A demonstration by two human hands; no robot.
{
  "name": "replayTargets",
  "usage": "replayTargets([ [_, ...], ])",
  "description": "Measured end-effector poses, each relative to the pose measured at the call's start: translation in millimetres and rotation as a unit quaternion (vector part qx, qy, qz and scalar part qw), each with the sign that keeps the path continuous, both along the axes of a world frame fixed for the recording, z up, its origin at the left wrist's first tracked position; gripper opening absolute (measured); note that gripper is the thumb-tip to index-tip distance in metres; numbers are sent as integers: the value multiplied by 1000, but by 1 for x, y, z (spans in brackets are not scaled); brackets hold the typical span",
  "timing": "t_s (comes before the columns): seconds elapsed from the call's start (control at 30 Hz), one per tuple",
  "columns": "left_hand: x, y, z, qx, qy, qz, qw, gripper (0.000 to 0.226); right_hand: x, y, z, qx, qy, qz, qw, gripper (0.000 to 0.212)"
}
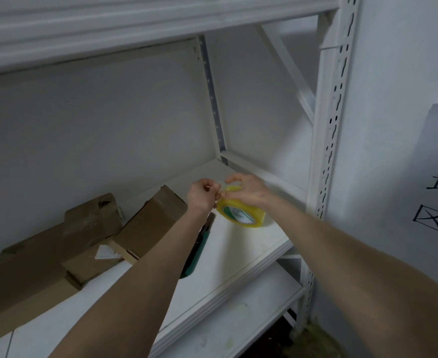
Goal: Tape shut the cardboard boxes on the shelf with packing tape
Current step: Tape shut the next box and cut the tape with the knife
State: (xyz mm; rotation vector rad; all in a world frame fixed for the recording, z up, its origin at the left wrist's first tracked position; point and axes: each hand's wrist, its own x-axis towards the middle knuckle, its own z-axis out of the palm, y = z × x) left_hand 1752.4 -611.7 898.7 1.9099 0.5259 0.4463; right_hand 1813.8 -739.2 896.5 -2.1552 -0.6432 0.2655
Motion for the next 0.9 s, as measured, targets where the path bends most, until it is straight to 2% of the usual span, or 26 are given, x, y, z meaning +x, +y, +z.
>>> replayTargets([
  [0.1, 0, 8, 1, 5, 32, -17, 999, 21, 4, 5, -12, -69, -74, -29, 994, 42],
  [0.13, 0, 17, 4, 32, 39, -16, 999, 23, 5, 5, -16, -86, -85, -44, 992, 41],
  [0.23, -8, 65, 14, 214, 70, 25, 974, 29, 6, -2, -32, -169, -145, -84, 971, 35],
  [0.33, -23, 115, 13, 295, 143, 68, 942, 42, 4, -2, -47, -245, -212, -101, 941, 33],
  [0.43, -37, 142, 2, 305, 256, 55, 916, 66, 7, 8, -57, -282, -237, -87, 926, 35],
  [0.53, -46, 149, -4, 243, 317, 8, 917, 81, 6, 17, -68, -303, -204, -78, 928, 41],
  [0.6, -51, 147, -2, 246, 323, -12, 914, 81, 1, 19, -73, -305, -174, -76, 933, 45],
  [0.7, -55, 141, 3, 263, 314, -30, 912, 71, -3, 25, -62, -339, -164, -91, 922, 43],
  [0.77, -58, 134, 4, 271, 300, -42, 914, 71, -6, 39, -45, -277, -158, -90, 943, 44],
  [0.83, -62, 124, 2, 280, 295, -48, 912, 73, -17, 64, -25, -113, -118, -76, 984, 46],
  [0.9, -64, 111, -3, 288, 303, -37, 908, 76, -38, 95, -8, 24, -19, -34, 999, 52],
])
